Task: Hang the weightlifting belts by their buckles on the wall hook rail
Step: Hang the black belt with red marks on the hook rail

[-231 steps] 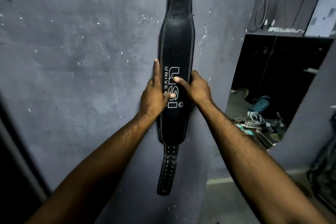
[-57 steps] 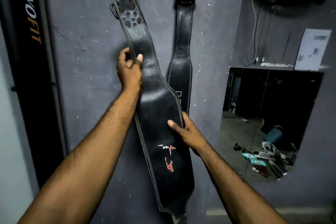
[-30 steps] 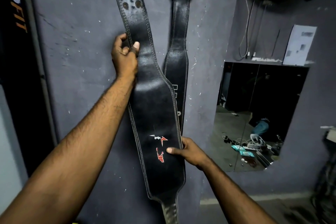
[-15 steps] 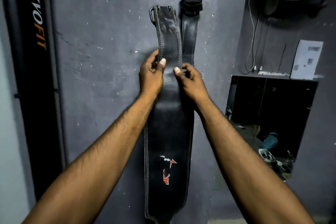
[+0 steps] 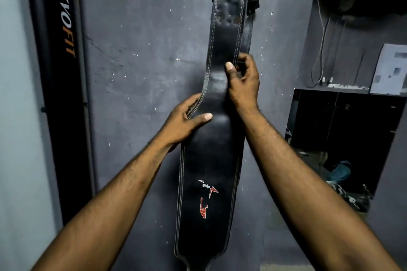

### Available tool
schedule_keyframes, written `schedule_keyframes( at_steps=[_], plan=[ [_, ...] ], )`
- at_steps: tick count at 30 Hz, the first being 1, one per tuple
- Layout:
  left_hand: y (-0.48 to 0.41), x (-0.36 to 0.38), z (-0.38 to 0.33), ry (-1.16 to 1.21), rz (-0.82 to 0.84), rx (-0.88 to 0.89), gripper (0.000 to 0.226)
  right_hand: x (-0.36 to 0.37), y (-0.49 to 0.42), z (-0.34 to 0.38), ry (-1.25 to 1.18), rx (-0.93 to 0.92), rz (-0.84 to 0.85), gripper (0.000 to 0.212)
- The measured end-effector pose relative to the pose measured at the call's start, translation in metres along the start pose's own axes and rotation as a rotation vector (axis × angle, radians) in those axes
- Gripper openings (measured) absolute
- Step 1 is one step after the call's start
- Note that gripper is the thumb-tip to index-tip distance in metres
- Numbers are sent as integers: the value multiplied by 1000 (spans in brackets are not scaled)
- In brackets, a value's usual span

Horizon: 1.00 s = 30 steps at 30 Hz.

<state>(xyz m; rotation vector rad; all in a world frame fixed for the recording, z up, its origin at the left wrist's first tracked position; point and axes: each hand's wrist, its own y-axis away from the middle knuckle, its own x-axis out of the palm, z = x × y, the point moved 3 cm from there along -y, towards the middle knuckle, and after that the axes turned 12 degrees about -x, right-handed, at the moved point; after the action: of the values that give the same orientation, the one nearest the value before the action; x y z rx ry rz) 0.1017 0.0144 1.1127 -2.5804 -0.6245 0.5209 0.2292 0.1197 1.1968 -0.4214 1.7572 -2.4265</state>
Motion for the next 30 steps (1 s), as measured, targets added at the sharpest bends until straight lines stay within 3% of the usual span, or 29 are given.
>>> schedule_keyframes(
  at_steps=[3,8,13,17,22,27,30],
  plan=[
    [15,-5,22,80,111,-101,59,-3,-7,2,-21,-38,-51,16],
    [24,0,41,144,-80,-74,39,2,-3,1,-1,-10,-79,18],
    [47,1,74,146,-45,-151,37,8,4,0,-17,11,-119,16],
    [54,-1,74,177,-144,-122,28,11,5,-1,-21,42,-125,19],
    [71,-6,86,166,3,-226,43,11,-4,6,-52,23,-132,18],
    [79,-4,99,146,-93,-205,47,17,2,14,-60,-12,-112,17],
    [86,-5,107,153,-33,-260,48,15,3,15,-78,-15,-117,16]
  ],
)
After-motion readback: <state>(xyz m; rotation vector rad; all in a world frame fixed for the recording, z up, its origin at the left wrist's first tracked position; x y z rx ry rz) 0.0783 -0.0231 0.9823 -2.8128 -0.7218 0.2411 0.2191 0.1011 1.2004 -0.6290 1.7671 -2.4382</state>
